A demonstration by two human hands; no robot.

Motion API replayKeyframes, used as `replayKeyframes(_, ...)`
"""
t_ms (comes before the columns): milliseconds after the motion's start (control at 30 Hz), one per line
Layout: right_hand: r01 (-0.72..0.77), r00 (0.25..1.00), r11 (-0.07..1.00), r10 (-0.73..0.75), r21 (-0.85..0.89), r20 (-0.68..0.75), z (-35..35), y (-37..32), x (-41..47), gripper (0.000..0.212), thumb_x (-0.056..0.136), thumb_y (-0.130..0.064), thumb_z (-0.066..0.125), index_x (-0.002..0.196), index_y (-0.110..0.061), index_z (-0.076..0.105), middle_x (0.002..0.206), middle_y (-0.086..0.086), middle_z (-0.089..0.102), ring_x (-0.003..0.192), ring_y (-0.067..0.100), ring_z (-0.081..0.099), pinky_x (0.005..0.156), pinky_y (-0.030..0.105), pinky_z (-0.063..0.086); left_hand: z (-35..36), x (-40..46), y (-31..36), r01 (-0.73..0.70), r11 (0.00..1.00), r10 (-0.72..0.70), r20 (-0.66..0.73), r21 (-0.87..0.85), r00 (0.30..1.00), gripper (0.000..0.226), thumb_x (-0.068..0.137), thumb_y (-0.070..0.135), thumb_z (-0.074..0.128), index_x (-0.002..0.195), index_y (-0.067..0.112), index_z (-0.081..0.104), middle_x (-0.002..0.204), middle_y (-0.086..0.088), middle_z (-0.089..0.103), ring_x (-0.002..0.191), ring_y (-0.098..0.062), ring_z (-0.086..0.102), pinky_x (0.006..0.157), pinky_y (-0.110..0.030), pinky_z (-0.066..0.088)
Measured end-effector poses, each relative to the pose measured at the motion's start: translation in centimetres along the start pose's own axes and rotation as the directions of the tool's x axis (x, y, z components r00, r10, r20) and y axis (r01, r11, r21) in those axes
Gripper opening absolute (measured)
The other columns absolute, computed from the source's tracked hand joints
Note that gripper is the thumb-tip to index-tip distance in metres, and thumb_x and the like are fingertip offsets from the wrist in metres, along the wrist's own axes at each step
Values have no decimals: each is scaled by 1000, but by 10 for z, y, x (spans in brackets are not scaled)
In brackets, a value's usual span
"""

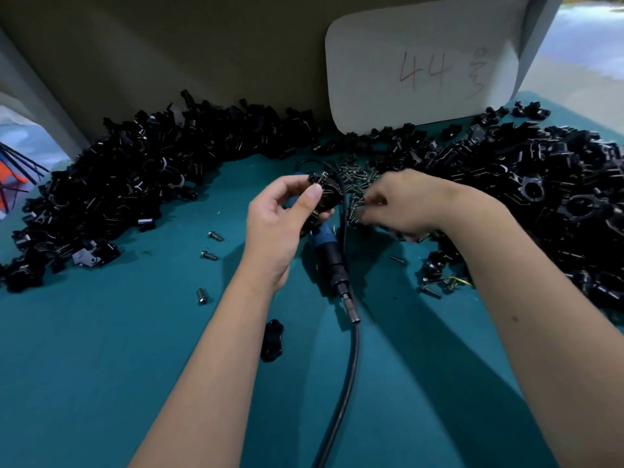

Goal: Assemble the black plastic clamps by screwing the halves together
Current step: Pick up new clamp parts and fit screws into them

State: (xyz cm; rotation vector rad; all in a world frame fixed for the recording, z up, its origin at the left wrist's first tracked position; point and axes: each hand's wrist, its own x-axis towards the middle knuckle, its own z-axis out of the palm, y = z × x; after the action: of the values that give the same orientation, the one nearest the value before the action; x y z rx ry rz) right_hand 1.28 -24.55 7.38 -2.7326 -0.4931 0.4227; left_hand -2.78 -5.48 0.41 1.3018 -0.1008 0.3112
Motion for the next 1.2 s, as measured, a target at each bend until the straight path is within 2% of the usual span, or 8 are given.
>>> replayKeyframes(100,-138,961,987,155,-88,229,3,8,-7,25,92,-27,79,88,-7,65,60,4,70,47,20,69,51,30,58,1,-3,-6,25,1000,-25,10,-1,1000,11,98,9,68,108,5,68,102,-12,73,88,-29,72,77,-29,59)
replayKeyframes(233,-128,962,987,148,-101,231,11,6,-5,24,94,0,72,73,-7,62,48,-1,64,45,19,63,53,28,54,-3,-3,-5,53,998,-54,-31,-41,998,6,100,10,66,105,11,69,94,-4,78,82,-23,74,75,-26,58)
replayKeyframes(367,-109,984,992,99,63,145,10,1,1,19,102,4,50,90,-2,63,89,14,73,61,25,69,45,27,53,-7,-2,-2,119,984,-133,-95,-133,987,3,100,12,65,102,12,68,91,-6,78,78,-19,74,74,-22,58)
replayKeyframes(467,27,994,951,8,306,-112,16,-7,15,15,104,-9,58,91,-8,66,76,10,74,52,18,69,45,23,53,-12,1,-1,207,954,-240,-140,-216,961,4,101,14,65,100,12,69,90,-7,78,78,-18,73,73,-22,58)
replayKeyframes(567,287,908,774,-31,565,-419,30,-20,32,16,97,-20,72,84,-11,74,59,0,66,46,13,61,48,22,50,-18,3,-1,285,905,-350,-173,-316,921,11,101,13,66,105,4,69,94,-13,76,77,-20,73,72,-22,59)
replayKeyframes(667,399,881,517,13,758,-473,45,-32,49,13,97,-11,71,88,-4,78,62,2,64,52,10,56,49,22,48,-24,5,1,319,866,-399,-145,-385,906,9,97,8,69,102,1,69,93,-13,75,77,-19,72,70,-21,58)
replayKeyframes(967,408,897,520,-77,751,-435,61,-33,60,10,94,-12,76,86,-7,79,59,1,61,51,11,50,44,20,39,-30,5,-1,358,886,-395,-78,-296,915,21,90,0,73,110,3,67,79,0,72,68,-8,66,67,-15,54)
replayKeyframes(1200,388,921,225,-116,894,-371,67,-40,52,14,99,-10,67,96,-10,80,67,2,56,55,11,43,42,19,29,-33,3,2,373,780,-440,-17,-503,898,25,79,8,77,102,4,67,92,-8,72,72,-11,67,67,-15,55)
